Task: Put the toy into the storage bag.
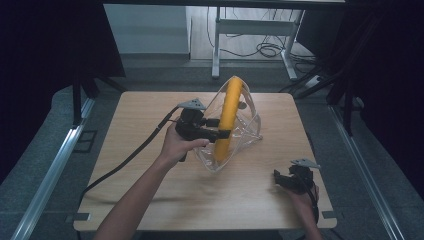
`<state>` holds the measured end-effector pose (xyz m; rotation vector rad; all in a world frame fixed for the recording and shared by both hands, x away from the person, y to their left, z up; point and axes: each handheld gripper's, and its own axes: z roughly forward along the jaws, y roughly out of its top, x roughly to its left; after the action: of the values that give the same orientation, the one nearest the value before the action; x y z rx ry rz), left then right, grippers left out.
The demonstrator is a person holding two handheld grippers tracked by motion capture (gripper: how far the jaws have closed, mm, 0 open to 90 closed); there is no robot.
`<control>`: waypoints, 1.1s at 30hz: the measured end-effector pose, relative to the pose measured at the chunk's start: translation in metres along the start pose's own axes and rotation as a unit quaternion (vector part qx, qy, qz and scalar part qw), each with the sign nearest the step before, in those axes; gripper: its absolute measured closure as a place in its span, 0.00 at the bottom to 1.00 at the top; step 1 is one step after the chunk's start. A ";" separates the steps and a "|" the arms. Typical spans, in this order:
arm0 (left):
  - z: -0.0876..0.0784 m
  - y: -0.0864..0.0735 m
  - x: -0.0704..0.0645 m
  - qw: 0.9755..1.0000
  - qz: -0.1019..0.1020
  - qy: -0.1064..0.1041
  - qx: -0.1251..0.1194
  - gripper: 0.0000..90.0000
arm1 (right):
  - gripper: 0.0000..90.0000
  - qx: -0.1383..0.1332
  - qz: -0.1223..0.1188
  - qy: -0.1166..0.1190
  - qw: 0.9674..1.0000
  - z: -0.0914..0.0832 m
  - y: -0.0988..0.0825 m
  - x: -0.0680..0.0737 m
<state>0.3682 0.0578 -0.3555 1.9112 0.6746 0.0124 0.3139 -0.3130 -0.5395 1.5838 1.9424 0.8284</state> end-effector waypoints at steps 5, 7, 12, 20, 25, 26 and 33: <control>-0.007 0.000 -0.004 1.000 0.011 0.017 -0.008 0.34 | 0.17 0.000 -0.001 0.000 1.000 0.000 0.000 0.000; -0.010 0.000 -0.006 1.000 0.017 0.024 -0.011 0.34 | 0.17 -0.001 0.000 0.000 1.000 0.000 0.000 0.000; -0.017 -0.004 -0.010 0.999 0.019 0.028 -0.016 0.32 | 0.17 0.000 -0.001 0.000 1.000 0.000 0.000 0.000; -0.030 -0.019 0.000 0.999 0.005 0.037 -0.018 0.32 | 0.17 -0.001 -0.001 0.000 1.000 0.000 0.000 0.000; -0.042 -0.035 0.005 0.999 -0.004 0.047 -0.009 0.31 | 0.17 -0.001 -0.001 -0.001 1.000 0.000 0.000 0.000; -0.044 -0.038 0.006 0.999 -0.008 0.046 -0.007 0.31 | 0.17 -0.001 -0.002 -0.001 1.000 0.000 0.000 0.000; -0.055 -0.062 0.013 0.999 -0.023 0.045 -0.003 0.31 | 0.17 -0.001 -0.001 -0.001 1.000 0.000 0.000 0.000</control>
<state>0.3345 0.1273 -0.3880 1.8976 0.7772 0.0723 0.3141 -0.3131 -0.5398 1.5795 1.9408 0.8271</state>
